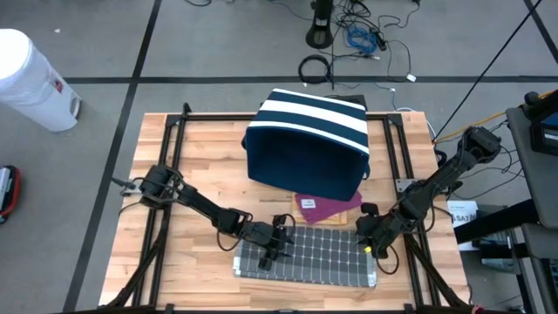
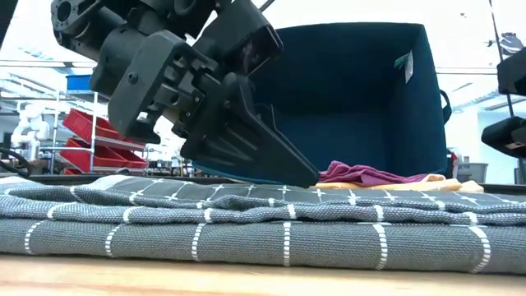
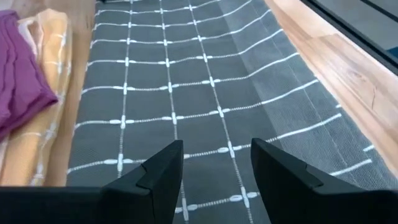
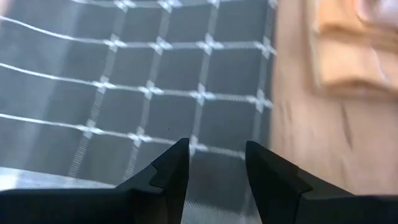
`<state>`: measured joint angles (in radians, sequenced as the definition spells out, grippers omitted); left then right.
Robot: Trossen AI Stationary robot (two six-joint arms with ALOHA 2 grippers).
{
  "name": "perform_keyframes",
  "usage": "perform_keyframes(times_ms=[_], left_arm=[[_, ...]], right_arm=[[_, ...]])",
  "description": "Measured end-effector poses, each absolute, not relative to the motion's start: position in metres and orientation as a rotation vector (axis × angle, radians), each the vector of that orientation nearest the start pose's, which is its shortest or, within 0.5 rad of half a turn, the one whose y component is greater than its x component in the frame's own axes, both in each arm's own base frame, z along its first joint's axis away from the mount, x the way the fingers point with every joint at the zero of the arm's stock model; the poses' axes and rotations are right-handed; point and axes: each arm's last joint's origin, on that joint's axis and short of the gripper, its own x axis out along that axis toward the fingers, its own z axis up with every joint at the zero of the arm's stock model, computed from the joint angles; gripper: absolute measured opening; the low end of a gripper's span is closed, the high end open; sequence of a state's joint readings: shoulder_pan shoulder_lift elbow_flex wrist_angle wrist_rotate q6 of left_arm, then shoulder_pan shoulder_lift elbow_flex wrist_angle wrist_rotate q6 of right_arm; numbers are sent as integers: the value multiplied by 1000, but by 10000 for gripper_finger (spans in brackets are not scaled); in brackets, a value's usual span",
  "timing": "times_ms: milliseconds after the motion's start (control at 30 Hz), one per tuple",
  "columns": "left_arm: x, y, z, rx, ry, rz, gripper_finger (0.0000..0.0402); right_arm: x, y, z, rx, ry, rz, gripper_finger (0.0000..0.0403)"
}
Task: Fold towel
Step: Fold the gray towel
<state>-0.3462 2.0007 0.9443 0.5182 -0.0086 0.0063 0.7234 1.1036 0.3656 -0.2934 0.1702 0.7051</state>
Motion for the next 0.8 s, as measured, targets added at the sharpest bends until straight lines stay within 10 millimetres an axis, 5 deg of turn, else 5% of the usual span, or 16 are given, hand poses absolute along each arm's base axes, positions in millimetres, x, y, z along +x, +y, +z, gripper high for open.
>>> perform_keyframes(times_ms=[800], left_arm=[[366,-120,108,94,551,-296,195]], right_arm=[[104,115,132,238,1154,5,145]])
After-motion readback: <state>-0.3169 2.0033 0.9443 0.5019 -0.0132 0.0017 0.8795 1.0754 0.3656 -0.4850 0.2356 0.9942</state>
